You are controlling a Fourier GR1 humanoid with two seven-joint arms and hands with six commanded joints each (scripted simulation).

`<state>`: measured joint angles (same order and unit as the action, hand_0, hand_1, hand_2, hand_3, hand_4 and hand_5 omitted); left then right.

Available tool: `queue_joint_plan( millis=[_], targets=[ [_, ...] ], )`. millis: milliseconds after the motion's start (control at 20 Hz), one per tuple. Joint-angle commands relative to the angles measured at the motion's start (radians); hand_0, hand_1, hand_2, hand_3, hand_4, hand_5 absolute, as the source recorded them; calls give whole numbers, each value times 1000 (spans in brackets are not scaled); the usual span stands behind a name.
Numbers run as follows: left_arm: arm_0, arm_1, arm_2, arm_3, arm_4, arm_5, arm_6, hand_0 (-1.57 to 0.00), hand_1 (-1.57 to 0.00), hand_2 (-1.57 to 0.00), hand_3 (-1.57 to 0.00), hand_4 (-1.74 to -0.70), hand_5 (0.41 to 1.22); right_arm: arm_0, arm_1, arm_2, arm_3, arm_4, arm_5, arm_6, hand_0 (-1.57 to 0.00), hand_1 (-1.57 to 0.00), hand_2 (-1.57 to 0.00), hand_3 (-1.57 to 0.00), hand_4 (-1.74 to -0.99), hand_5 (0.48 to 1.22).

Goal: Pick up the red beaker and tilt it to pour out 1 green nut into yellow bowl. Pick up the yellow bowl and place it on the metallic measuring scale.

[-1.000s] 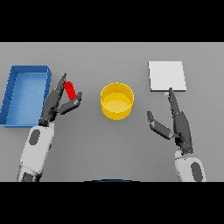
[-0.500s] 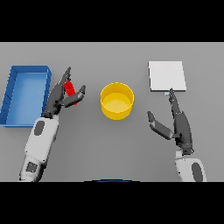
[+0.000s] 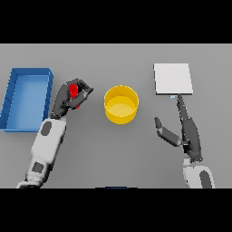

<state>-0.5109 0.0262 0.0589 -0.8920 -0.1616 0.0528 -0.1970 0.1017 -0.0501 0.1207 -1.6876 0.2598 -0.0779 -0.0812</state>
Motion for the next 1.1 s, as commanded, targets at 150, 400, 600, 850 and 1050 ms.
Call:
queue_joint_plan(
  millis=[150,400,600,850,1050],
  targets=[
    [-3,-6,-7,-2,-13,-5,27,-1380,-1388,-1395,-1326,-1505,1162,-10,10,3,-3,0,-4,19,1,1,1,1,-1257,645],
    [4,-28,10,-57,35,42,9,-1509,-1511,-1513,-1491,-1664,1128,-11,7,5,-8,5,-5,15,1,1,1,1,-1258,646],
    [12,3,-22,-161,34,59,56,-1545,-1546,-1547,-1538,-1709,1114,-24,3,-2,12,10,-12,1,1,1,1,1,-1263,652],
    [-18,87,-171,-243,-96,22,194,-1563,-1563,-1563,-1560,-1731,1124,-6,-5,8,-13,21,-8,-10,1,1,1,1,-1253,666],
    [-63,128,-239,-232,-158,-1,258,-1564,-1565,-1565,-1562,-1733,1112,0,4,19,-13,41,-16,18,1,1,1,1,-1256,678]
  ],
)
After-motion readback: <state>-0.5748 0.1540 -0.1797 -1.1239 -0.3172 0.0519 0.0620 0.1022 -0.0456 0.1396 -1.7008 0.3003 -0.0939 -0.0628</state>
